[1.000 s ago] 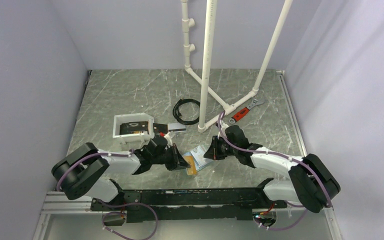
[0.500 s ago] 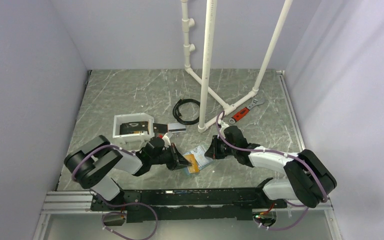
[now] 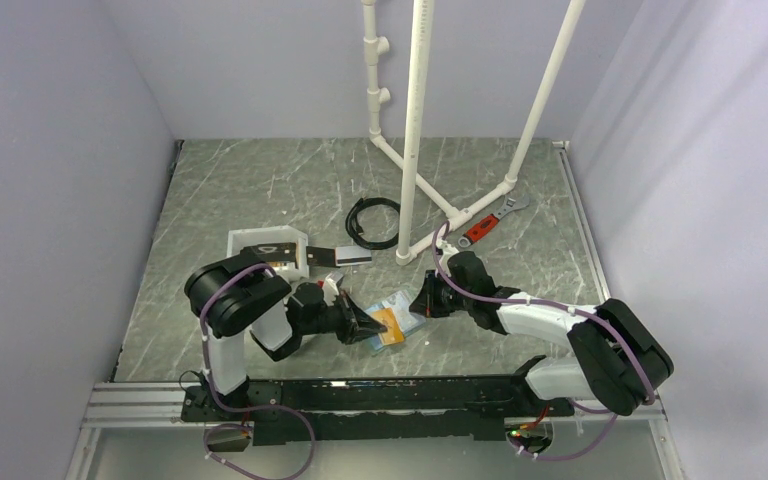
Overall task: Put the credit cards into the card holder
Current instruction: Insert the credit card into the card holder.
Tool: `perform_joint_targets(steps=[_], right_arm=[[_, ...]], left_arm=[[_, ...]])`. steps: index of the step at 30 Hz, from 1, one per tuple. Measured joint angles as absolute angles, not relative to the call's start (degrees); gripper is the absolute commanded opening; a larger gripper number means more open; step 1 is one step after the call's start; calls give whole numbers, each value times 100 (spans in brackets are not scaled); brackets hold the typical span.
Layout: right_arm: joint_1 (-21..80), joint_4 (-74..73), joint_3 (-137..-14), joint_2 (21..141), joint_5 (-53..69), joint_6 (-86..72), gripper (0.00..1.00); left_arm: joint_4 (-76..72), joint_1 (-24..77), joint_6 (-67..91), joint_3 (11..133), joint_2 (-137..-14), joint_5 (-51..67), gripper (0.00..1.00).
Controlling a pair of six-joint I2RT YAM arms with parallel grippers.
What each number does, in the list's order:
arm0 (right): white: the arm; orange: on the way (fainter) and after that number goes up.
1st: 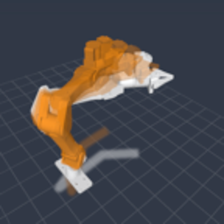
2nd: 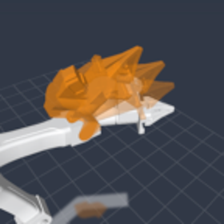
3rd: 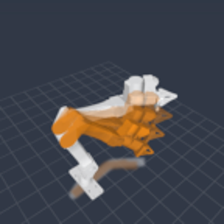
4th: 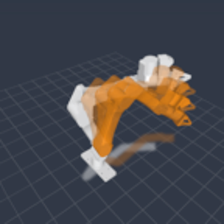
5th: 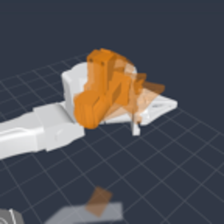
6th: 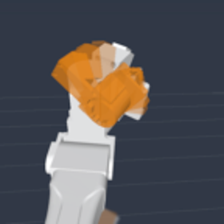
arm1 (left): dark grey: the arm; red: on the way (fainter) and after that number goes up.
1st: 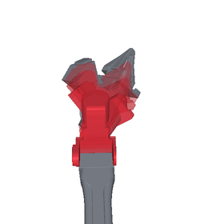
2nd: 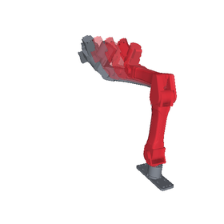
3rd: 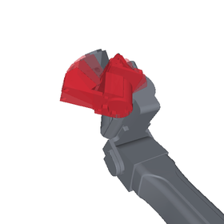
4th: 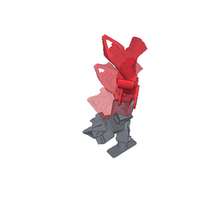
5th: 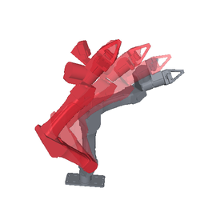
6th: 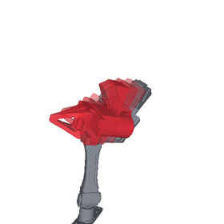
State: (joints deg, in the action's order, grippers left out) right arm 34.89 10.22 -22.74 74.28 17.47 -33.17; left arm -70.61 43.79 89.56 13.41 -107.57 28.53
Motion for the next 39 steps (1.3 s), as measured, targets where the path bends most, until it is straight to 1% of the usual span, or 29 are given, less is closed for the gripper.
perform_joint_targets(steps=[6, 14, 18, 33, 39], right_arm=[[3492, 1033, -2274, 7435, 1750, -3317, 0], [3492, 1039, -2274, 7437, 1750, -3319, 0], [3492, 1041, -2270, 7437, 1752, -3319, 0], [3492, 1168, -2191, 7419, 1785, -3365, 0], [3492, 1216, -2161, 7415, 1806, -3420, 0]], left_arm=[[-7207, 4381, 9096, 1310, -10796, 2777, 0], [-6163, 4379, 8906, 1321, -9968, 2418, 0], [-5894, 4366, 8814, 1437, -9926, 2394, 0], [-6055, 4386, 8761, 1546, -10125, 2235, 0], [-5994, 4554, 8680, 1564, -10053, 1946, 0]])
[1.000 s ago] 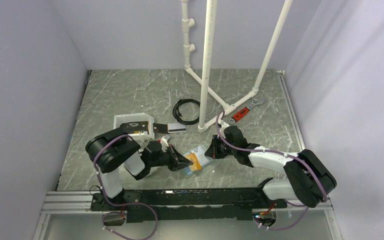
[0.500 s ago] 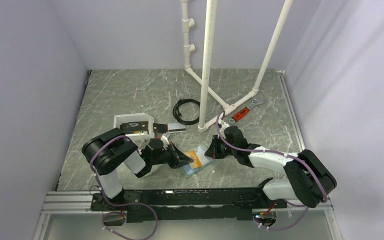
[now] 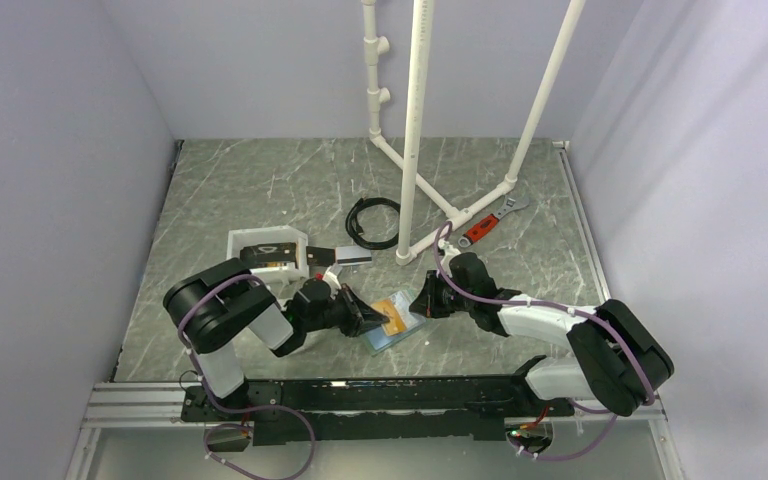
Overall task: Put the credit cards into the card holder
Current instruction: Insert the credit card into the card holder.
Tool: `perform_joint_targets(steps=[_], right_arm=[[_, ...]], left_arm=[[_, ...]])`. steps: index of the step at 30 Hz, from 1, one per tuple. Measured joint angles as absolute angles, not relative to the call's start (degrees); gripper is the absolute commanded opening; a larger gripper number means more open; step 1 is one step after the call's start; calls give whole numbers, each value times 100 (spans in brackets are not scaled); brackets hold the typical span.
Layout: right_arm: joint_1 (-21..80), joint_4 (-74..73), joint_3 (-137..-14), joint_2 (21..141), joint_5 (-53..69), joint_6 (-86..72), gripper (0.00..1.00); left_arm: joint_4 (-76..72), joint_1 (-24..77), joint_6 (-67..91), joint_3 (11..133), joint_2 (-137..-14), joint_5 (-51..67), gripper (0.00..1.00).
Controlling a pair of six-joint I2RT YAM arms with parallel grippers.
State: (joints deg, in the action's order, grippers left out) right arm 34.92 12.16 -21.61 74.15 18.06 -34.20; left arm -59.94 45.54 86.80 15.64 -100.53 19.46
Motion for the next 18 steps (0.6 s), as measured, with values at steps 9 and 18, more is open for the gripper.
perform_joint_targets(steps=[9, 18], right_arm=[[3498, 1291, -2104, 7402, 1861, -3514, 1], [3435, 172, -2545, 7013, 1793, -3166, 33]], left_arm=[[-6038, 4925, 8676, 1590, -10049, 1247, 0], [-5931, 5061, 8694, 1697, -10049, 993, 0]])
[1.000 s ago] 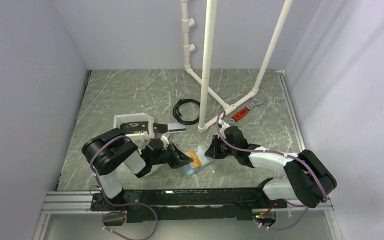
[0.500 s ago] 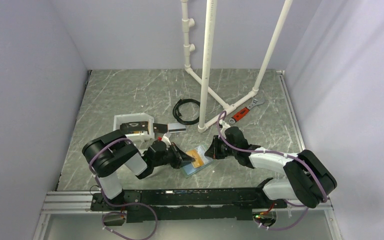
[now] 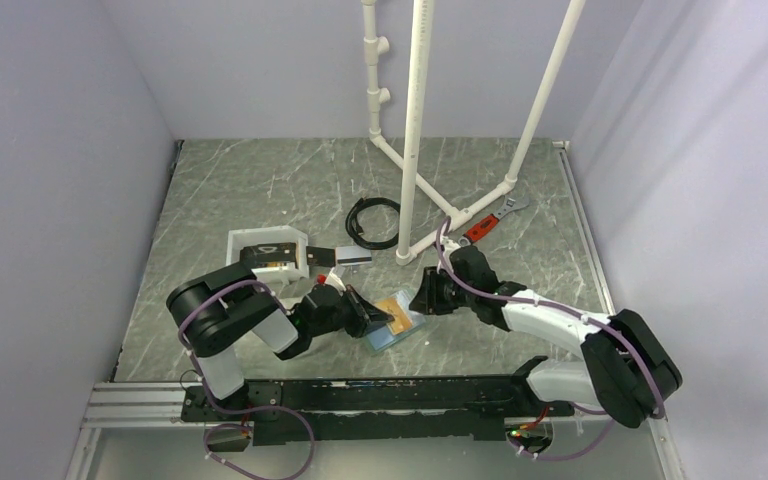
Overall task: Put the credit cards into the card holder
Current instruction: Insert the credit card into the card holder.
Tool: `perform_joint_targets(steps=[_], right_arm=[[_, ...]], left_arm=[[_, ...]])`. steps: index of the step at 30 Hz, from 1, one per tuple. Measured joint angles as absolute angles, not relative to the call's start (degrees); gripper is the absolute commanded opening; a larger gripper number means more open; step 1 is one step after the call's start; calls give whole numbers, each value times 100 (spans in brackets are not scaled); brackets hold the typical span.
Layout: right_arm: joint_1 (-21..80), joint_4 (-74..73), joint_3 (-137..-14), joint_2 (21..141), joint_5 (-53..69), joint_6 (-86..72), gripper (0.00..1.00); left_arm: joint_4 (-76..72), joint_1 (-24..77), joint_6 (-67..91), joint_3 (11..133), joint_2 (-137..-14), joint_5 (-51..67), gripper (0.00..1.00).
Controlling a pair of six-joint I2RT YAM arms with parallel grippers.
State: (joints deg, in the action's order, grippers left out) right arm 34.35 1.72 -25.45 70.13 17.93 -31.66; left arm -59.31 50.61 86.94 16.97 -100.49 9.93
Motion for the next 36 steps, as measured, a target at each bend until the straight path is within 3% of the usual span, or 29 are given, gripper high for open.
perform_joint_targets(steps=[5, 12, 18, 26, 30, 36], right_arm=[[3430, 154, -2617, 7301, 1793, -3072, 37], [3365, 311, -2624, 7625, 1769, -3006, 16], [3310, 668, -2469, 7631, 1907, -3216, 12], [3312, 768, -2414, 7625, 1968, -3326, 12], [3376, 781, -2399, 7625, 2062, -3354, 11], [3385, 777, -2392, 7625, 2130, -3356, 11]], left_arm=[[-5741, 5127, 8687, 1743, -9950, 875, 0], [-5419, 5181, 8672, 1857, -9835, 757, 0], [-5144, 5260, 8648, 2115, -9885, 510, 1], [-3771, 5454, 8582, 2438, -9297, 110, 42], [-3076, 5476, 8615, 2523, -8895, 97, 49], [-2163, 5481, 8600, 2554, -8545, 75, 51]])
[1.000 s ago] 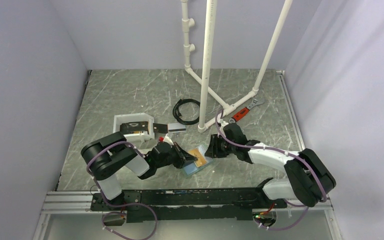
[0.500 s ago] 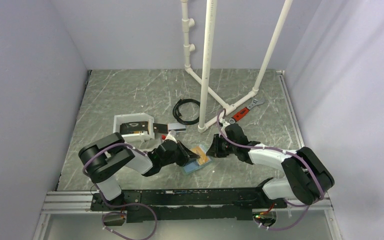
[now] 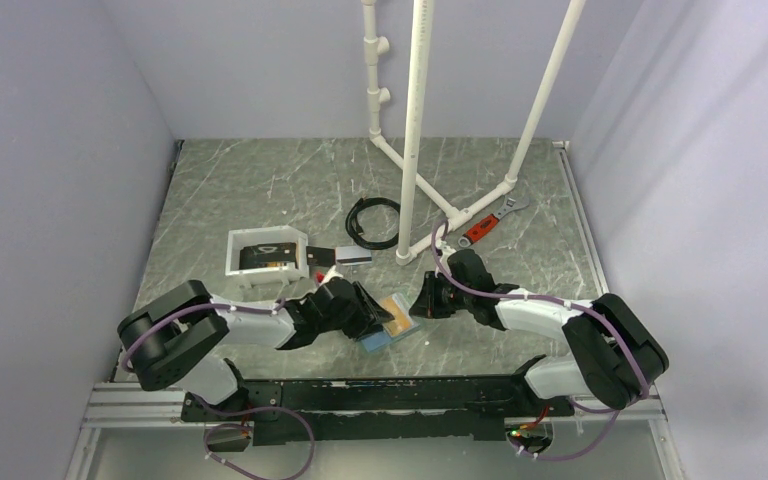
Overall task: Put the credit cards into the card holder
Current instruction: Insert the credit card into the card holder.
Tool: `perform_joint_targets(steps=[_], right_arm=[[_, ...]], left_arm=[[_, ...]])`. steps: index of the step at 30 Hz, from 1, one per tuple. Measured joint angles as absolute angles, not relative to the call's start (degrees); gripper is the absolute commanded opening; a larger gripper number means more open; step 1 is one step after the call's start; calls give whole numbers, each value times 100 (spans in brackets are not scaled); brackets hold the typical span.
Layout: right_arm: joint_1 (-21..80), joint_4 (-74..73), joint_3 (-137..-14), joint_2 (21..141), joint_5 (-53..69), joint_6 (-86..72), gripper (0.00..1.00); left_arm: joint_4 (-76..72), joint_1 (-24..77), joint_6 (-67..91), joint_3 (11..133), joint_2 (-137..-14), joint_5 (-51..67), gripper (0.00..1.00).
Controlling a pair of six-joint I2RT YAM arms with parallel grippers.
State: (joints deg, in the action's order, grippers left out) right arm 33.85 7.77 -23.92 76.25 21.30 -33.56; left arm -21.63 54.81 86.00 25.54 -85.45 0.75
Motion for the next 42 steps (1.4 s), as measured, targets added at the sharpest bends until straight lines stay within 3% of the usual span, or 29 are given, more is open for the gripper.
perform_joint_targets(steps=[3, 5, 9, 16, 20, 25, 32, 37, 42], right_arm=[[3385, 779, -2383, 7625, 2150, -3356, 10], [3385, 779, -2381, 7625, 2156, -3361, 10], [3385, 794, -2368, 7618, 2161, -3367, 10], [3376, 801, -2366, 7612, 2156, -3365, 9], [3336, 784, -2366, 7583, 2110, -3363, 9], [3347, 766, -2366, 7575, 2112, -3361, 10], [3385, 746, -2366, 7575, 2152, -3345, 10], [3385, 744, -2366, 7575, 2156, -3341, 10], [3385, 742, -2366, 7575, 2158, -3291, 10]], left_arm=[[-1831, 5483, 8578, 2633, -8460, 73, 50], [-1643, 5485, 8514, 2731, -8460, 73, 37], [-1304, 5485, 8322, 2936, -8560, 58, 23], [-947, 5483, 7907, 3463, -8965, 102, 22], [-770, 5472, 7714, 3669, -9065, 132, 33], [-692, 5472, 7682, 3612, -8890, 121, 54], [915, 5323, 7078, 3603, -7483, 113, 74], [2626, 4856, 5920, 4464, -6807, -1, 78], [3986, 3999, 4001, 6010, -7133, 119, 79]])
